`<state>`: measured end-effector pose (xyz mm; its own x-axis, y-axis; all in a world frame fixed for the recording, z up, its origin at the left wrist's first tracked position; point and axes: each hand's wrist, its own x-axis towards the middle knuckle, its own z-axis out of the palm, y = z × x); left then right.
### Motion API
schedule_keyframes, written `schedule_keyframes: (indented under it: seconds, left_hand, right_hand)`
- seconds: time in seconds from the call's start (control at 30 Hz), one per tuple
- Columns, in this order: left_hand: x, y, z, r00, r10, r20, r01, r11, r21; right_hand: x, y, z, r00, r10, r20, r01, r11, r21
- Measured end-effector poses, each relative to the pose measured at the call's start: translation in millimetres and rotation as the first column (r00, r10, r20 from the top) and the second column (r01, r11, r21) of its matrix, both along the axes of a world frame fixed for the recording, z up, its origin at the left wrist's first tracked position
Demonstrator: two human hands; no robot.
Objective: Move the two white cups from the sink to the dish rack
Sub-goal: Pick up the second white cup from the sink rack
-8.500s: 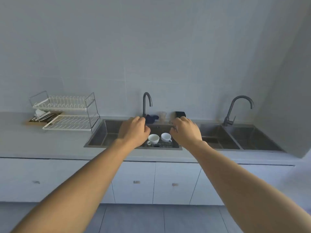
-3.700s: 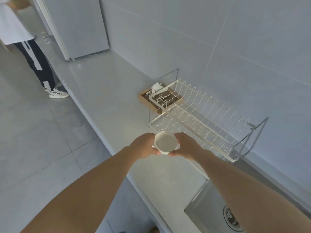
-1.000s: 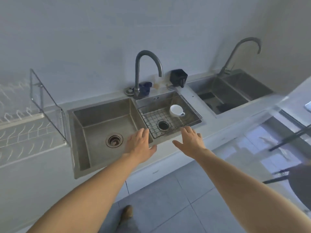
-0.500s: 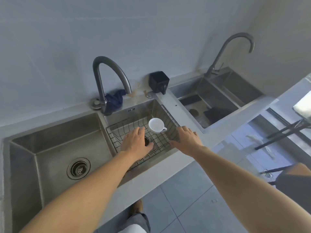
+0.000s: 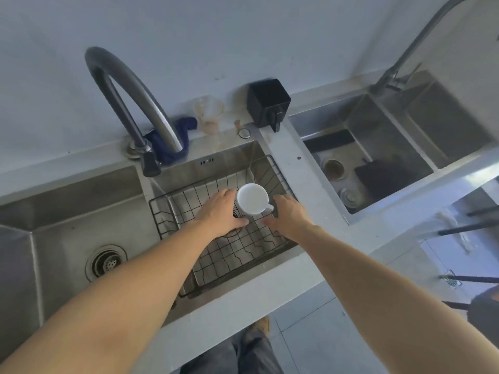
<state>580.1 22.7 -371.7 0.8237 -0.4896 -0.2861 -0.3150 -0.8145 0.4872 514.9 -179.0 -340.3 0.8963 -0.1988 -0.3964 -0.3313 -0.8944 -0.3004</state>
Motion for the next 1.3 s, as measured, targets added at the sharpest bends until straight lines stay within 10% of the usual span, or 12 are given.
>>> schedule_keyframes:
  seconds: [0.83,1.3]
  left_hand:
    - [32.7,-9.2,-33.6,0.997,0.008,-0.082,-0.021,0.988,-0.153]
    - [-10.0,72.9,48.1,0.999,0.035,-0.015,-0.038,0.973,-0.23]
  right_hand:
    - [17.7,12.5,-38.4,0.995,-0.079,0.058,0.075,0.994,0.08]
    - [-12.2,84.7,50.3,0.995,0.008,0.1,-0.012,0.999,0.031]
